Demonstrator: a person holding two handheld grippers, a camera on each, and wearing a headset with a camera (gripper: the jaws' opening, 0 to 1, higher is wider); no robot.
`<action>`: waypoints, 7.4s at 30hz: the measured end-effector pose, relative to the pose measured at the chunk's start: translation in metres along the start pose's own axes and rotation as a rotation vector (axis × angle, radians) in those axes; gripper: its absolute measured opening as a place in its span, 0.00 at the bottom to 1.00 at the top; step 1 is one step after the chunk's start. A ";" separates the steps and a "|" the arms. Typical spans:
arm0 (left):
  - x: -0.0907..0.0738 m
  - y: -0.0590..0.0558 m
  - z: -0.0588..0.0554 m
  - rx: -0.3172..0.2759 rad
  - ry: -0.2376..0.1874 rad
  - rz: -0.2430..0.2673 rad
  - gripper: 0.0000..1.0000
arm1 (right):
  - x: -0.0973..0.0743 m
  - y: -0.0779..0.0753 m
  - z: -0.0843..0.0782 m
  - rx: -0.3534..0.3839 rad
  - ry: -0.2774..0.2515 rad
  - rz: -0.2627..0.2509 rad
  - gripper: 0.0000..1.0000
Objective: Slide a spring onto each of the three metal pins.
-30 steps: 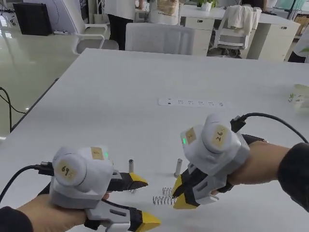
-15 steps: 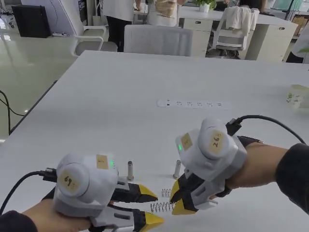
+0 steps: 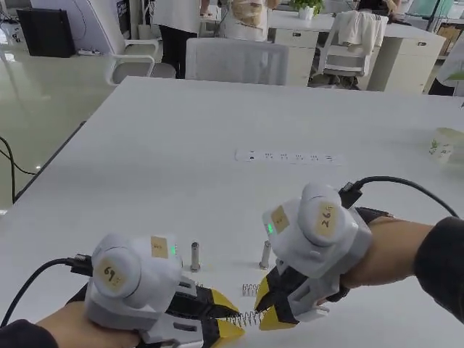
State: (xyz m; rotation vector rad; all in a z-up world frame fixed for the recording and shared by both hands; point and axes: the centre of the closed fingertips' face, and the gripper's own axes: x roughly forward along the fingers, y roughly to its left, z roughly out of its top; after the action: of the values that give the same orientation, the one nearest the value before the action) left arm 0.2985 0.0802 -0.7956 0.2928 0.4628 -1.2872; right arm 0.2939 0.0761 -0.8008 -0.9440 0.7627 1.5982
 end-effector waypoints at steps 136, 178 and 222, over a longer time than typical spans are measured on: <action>-0.059 0.025 -0.018 -0.193 -0.118 0.221 0.63 | -0.088 -0.061 -0.067 0.229 0.040 -0.168 0.08; -0.059 0.027 -0.017 -0.189 -0.120 0.232 0.63 | -0.083 -0.101 -0.128 0.309 0.221 -0.185 0.08; -0.062 0.027 -0.017 -0.193 -0.119 0.238 0.60 | -0.027 -0.113 -0.151 0.367 0.258 -0.175 0.08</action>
State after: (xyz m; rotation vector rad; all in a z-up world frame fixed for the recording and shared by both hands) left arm 0.3087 0.1479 -0.7815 0.1045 0.4336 -1.0131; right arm 0.4359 -0.0413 -0.8495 -0.9261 1.0790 1.1457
